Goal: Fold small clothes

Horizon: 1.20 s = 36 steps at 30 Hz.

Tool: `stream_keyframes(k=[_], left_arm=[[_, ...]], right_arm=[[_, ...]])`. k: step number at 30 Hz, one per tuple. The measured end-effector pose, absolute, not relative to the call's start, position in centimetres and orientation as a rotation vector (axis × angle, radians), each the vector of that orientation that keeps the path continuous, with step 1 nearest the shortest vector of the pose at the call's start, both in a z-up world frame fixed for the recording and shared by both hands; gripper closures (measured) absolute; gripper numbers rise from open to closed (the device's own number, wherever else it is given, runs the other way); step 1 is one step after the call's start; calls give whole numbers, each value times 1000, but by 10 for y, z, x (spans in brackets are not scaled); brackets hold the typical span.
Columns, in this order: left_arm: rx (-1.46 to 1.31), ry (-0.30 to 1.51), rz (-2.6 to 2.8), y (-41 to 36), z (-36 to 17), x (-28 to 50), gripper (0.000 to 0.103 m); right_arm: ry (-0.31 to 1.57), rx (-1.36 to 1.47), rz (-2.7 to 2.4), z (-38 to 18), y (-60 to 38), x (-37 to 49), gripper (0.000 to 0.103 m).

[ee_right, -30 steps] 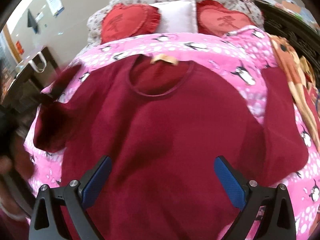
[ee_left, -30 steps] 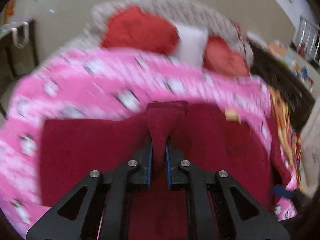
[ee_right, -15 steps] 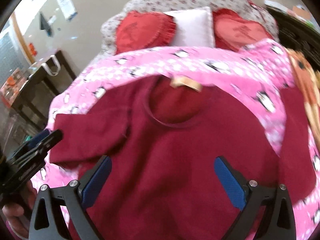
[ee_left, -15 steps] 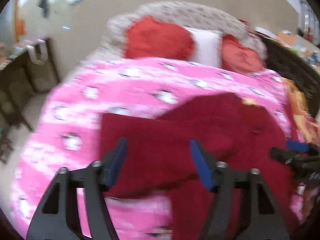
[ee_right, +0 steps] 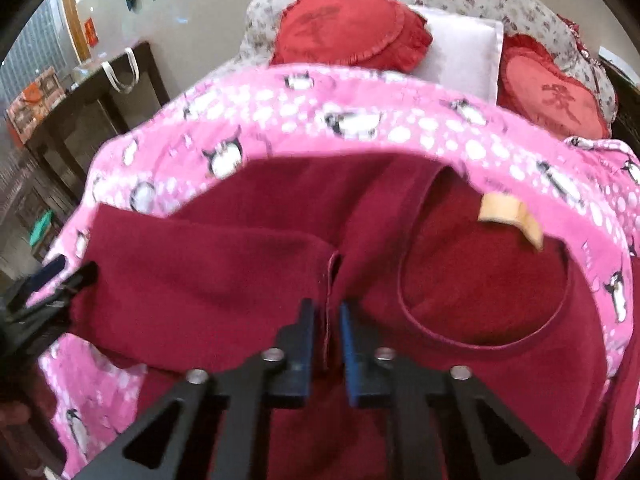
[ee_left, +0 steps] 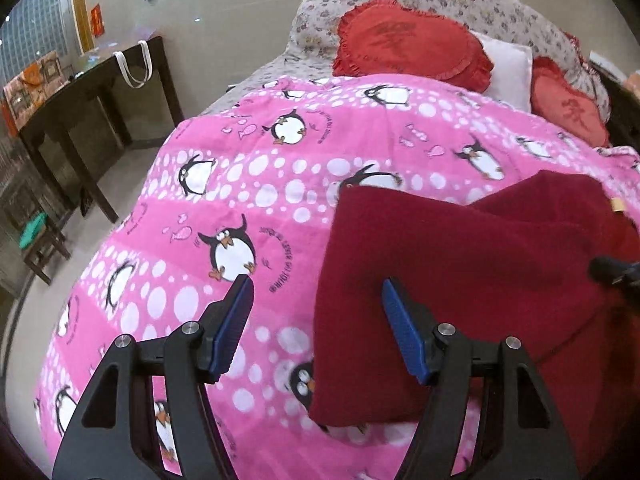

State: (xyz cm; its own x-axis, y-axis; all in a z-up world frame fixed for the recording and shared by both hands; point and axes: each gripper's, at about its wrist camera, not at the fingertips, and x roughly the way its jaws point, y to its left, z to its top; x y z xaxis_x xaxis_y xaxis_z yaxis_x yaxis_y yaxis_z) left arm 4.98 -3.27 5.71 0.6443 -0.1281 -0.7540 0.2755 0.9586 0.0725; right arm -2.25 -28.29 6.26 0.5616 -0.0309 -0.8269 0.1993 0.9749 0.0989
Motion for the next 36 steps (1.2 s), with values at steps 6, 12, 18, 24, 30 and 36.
stream_keyframes(k=[6, 12, 18, 24, 30, 36], left_arm=[[144, 841, -239, -28, 61, 53, 36], [190, 883, -233, -42, 45, 55, 36], [133, 883, -249, -29, 49, 56, 36], [65, 876, -287, -19, 58, 49, 36], [56, 873, -305, -20, 64, 38, 36], [100, 874, -316, -23, 61, 33, 36]], right_arm=[[904, 282, -125, 87, -295, -50, 96], [939, 252, -211, 69, -302, -47, 100], [901, 348, -166, 78, -322, -81, 75], [885, 295, -85, 82, -306, -96, 45], [875, 218, -96, 79, -287, -52, 60], [931, 168, -127, 55, -285, -22, 63]])
